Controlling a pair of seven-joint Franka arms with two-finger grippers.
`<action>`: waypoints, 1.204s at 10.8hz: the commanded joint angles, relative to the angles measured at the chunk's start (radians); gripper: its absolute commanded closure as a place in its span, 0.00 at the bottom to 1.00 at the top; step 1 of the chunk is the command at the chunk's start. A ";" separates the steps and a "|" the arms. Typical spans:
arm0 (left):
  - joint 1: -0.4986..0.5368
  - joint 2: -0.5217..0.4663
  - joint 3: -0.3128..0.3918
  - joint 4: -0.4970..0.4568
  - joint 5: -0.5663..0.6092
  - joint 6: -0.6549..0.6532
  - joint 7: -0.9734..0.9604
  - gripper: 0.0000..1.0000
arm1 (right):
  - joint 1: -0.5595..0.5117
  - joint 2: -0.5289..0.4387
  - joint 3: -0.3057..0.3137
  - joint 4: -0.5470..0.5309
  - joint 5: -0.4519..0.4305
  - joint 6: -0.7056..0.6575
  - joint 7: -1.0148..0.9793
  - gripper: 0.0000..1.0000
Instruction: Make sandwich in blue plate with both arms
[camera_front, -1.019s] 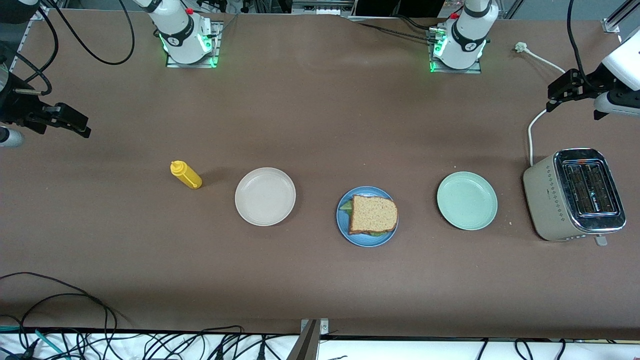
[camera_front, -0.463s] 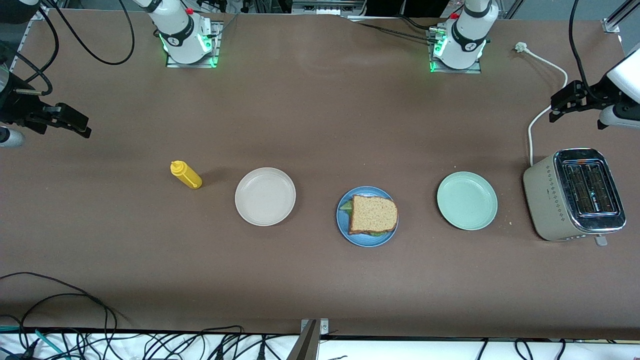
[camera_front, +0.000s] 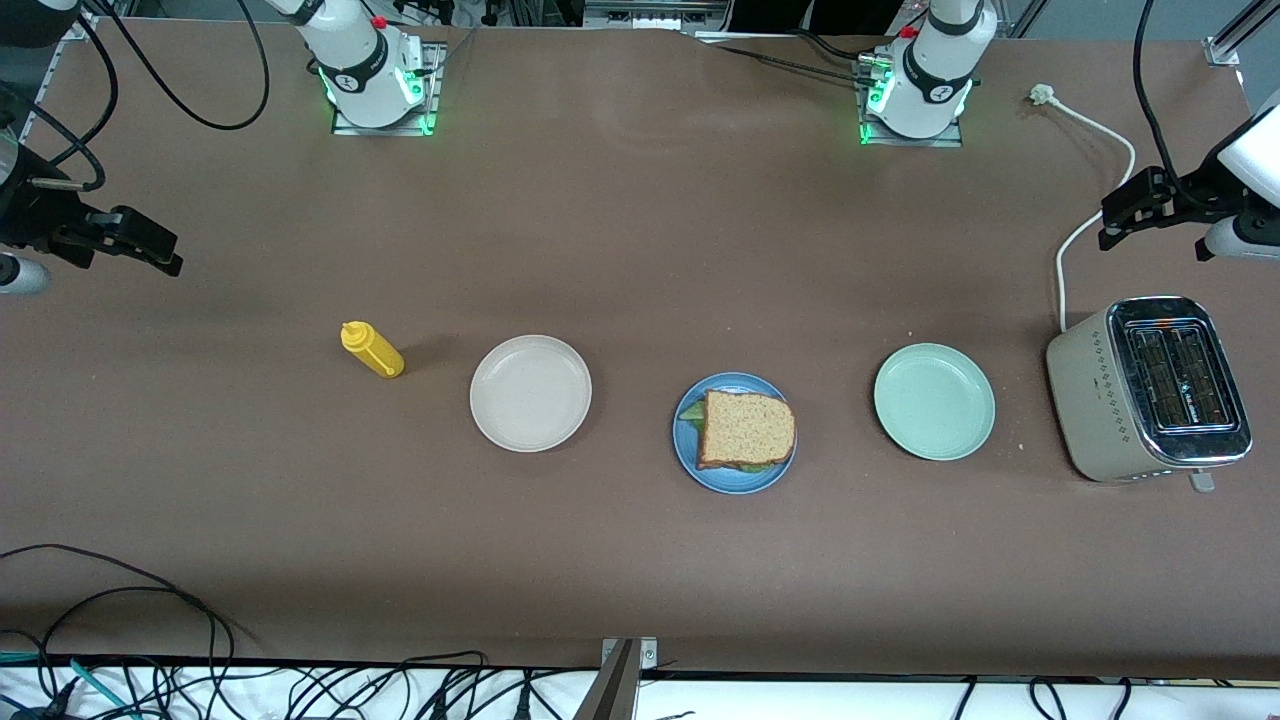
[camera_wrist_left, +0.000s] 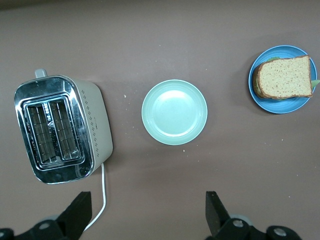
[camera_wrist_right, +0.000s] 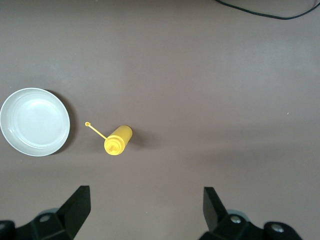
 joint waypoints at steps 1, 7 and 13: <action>0.000 0.014 0.003 0.032 0.019 -0.022 -0.014 0.00 | 0.006 -0.003 -0.005 0.008 0.003 -0.002 0.013 0.00; 0.048 0.017 0.005 0.027 -0.036 -0.023 -0.005 0.00 | 0.004 -0.003 -0.005 0.006 0.003 0.002 0.014 0.00; 0.046 0.015 0.000 0.027 -0.034 -0.023 -0.010 0.00 | 0.004 -0.005 -0.007 0.008 0.001 0.002 0.014 0.00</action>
